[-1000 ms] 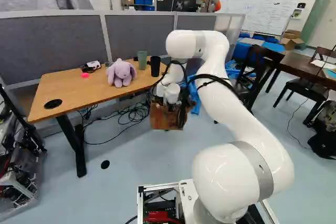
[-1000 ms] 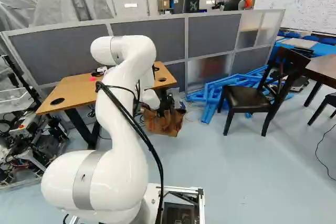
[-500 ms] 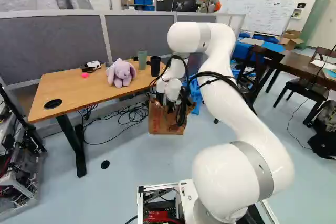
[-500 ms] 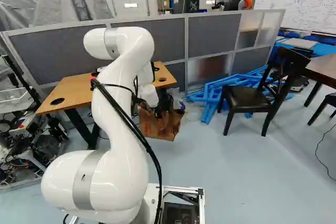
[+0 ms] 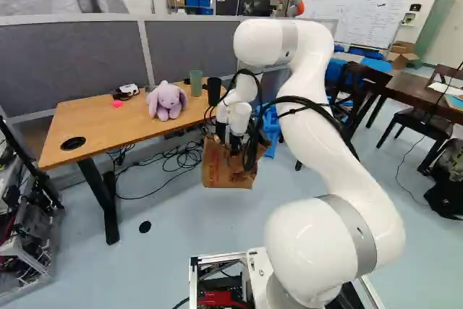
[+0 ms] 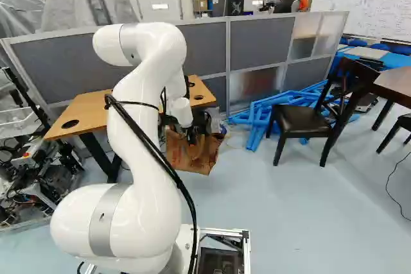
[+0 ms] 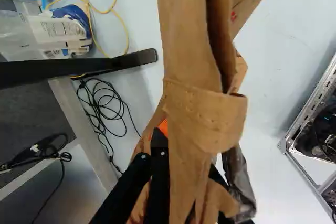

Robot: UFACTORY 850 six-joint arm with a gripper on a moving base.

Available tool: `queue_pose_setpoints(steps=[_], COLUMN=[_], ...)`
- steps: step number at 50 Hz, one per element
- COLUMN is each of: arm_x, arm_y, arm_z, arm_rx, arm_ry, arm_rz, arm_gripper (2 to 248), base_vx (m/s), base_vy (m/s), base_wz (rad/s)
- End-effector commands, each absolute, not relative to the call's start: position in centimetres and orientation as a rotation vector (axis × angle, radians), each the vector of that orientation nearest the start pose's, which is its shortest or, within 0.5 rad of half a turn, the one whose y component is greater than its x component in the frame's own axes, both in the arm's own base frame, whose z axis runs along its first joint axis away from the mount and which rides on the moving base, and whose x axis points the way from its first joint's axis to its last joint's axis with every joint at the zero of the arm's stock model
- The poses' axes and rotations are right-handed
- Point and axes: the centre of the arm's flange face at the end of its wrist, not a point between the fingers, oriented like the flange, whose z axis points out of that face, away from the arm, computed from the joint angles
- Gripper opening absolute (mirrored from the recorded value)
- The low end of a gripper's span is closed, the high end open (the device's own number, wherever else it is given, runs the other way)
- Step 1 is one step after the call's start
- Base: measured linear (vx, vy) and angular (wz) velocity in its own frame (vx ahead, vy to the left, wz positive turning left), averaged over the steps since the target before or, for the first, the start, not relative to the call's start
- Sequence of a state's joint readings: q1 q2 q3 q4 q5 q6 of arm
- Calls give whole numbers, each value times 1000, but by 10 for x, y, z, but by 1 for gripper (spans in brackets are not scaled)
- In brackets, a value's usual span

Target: Pick up the bag on the ground and place it on the table

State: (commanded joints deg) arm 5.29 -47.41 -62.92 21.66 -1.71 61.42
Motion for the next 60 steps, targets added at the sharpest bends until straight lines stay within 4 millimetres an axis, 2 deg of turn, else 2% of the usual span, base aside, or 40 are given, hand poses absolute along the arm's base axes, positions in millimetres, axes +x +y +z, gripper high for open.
queue_pose_setpoints(steps=[31,60], arm_x=[562,551], arm_y=[48,33], arm_z=[215,254], arm_rx=[-2262,-2242], arm_ry=[1839,1867], arm_rz=[-293,-236], arm_gripper=[21,21], base_vx=[0,0], base_vy=[0,0], base_wz=[0,0])
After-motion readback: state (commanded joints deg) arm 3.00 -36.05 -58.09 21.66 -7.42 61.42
